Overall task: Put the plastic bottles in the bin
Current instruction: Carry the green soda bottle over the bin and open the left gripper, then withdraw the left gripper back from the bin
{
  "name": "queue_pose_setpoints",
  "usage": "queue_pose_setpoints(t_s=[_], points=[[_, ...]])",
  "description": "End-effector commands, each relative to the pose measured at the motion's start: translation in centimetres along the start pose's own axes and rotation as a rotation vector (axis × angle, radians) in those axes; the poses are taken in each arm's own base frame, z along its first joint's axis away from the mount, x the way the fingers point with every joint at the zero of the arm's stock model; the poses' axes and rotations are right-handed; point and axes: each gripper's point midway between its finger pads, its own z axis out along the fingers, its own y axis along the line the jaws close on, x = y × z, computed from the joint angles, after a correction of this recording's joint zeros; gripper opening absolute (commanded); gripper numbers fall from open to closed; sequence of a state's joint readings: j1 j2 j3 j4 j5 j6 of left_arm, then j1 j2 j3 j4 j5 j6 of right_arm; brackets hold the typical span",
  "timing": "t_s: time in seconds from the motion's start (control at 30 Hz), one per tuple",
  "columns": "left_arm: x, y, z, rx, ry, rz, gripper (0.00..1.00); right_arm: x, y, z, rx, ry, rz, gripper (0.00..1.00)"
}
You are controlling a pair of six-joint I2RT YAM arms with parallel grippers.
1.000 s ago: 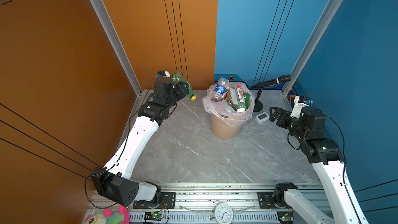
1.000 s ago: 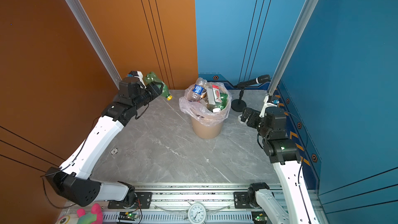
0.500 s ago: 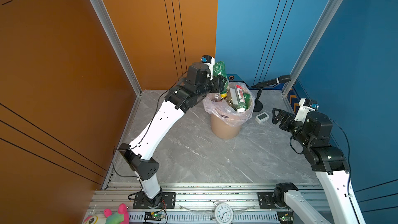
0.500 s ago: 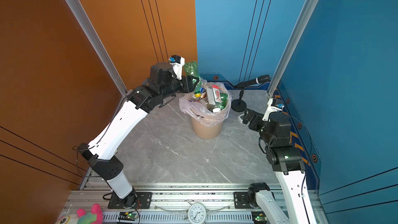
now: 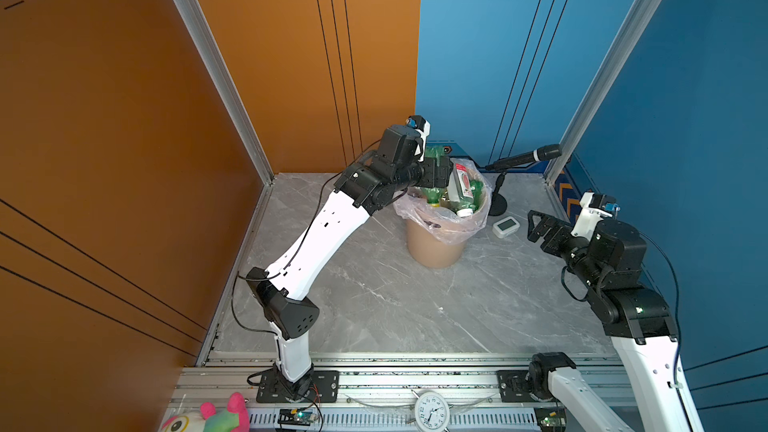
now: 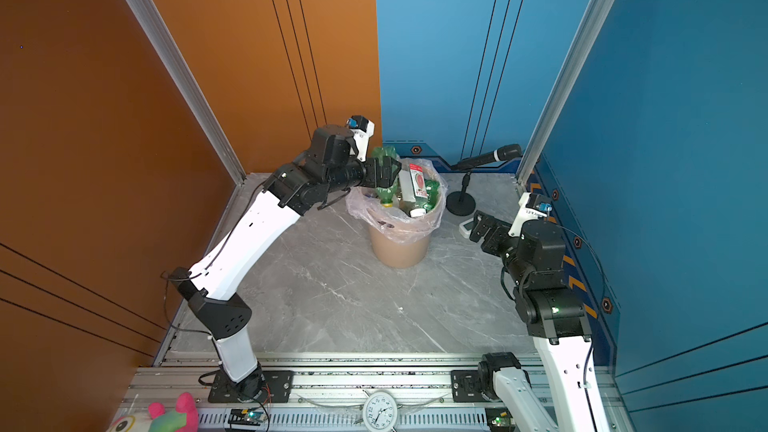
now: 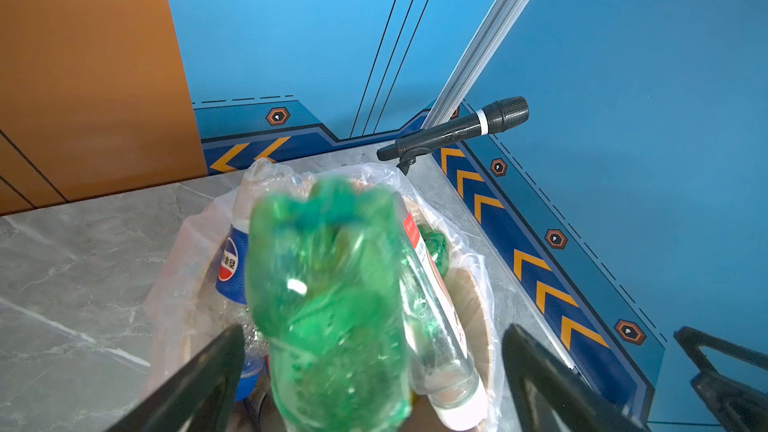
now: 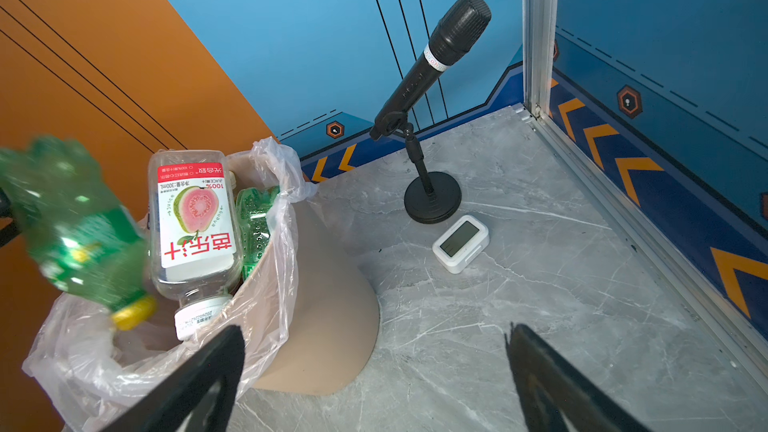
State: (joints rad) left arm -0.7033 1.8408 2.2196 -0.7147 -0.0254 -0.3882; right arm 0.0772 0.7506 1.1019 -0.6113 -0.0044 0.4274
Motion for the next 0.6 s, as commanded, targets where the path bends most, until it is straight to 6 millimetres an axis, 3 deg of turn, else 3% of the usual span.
queue_pose_setpoints(t_s=[0.0, 0.33, 0.53, 0.57], points=[[0.4, 0.9, 0.0, -0.044, 0.027, 0.006, 0.97, 0.8, -0.5, -0.1, 0.012, 0.021, 0.011, 1.00], [-2.0, 0.8, -3.4, -0.087, -0.069, 0.054, 0.98, 0.6, -0.4, -0.1, 0.009, 0.021, 0.008, 1.00], [-4.7, 1.7, -9.9, -0.237, -0.326, 0.239, 0.98, 1.0, -1.9, -0.1, 0.076, 0.002, -0.042, 1.00], [-4.0, 2.5, -10.7, -0.264, -0.378, 0.263, 0.98, 1.2, -2.4, 0.0, 0.097, -0.007, -0.057, 1.00]])
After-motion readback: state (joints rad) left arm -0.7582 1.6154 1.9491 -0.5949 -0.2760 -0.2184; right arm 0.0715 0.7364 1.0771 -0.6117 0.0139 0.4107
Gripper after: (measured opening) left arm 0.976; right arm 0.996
